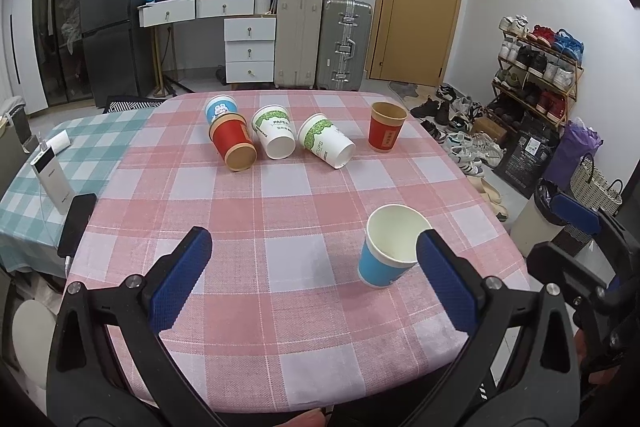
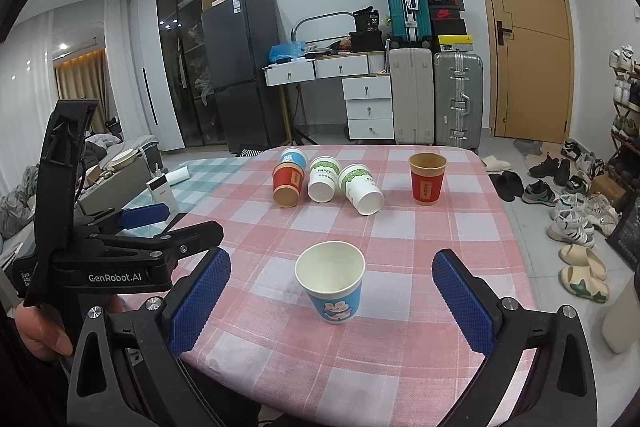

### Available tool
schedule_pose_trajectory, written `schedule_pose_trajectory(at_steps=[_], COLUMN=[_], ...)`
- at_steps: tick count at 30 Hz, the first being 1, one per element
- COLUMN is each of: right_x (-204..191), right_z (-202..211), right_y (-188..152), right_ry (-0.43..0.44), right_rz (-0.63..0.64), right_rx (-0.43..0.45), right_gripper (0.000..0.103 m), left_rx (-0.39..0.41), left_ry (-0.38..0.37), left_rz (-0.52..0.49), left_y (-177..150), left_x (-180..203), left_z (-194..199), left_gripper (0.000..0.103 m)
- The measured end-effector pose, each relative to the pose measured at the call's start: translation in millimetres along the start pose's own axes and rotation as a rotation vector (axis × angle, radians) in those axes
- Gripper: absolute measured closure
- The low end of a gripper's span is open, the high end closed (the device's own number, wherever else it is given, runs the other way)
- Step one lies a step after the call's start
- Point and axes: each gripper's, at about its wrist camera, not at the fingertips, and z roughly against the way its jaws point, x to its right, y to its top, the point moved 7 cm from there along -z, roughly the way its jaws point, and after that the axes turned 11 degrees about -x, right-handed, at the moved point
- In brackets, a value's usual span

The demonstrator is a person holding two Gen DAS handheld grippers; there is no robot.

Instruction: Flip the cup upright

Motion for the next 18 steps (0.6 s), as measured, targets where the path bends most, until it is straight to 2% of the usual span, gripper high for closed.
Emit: schedule_pose_trajectory(at_steps=[18], right_x=[3.3], right_z=[-5.7], right_y=[-6.9], right_ry=[0.033], right_rz=[-0.047], right_rx=[-0.017], right_gripper=[0.000], left_rx=[0.006], left_ry=[0.002], left_rz=[-0.017], left_y=[-0.2], left_x=[7.8], left_z=[5.2], left_gripper=[0.001])
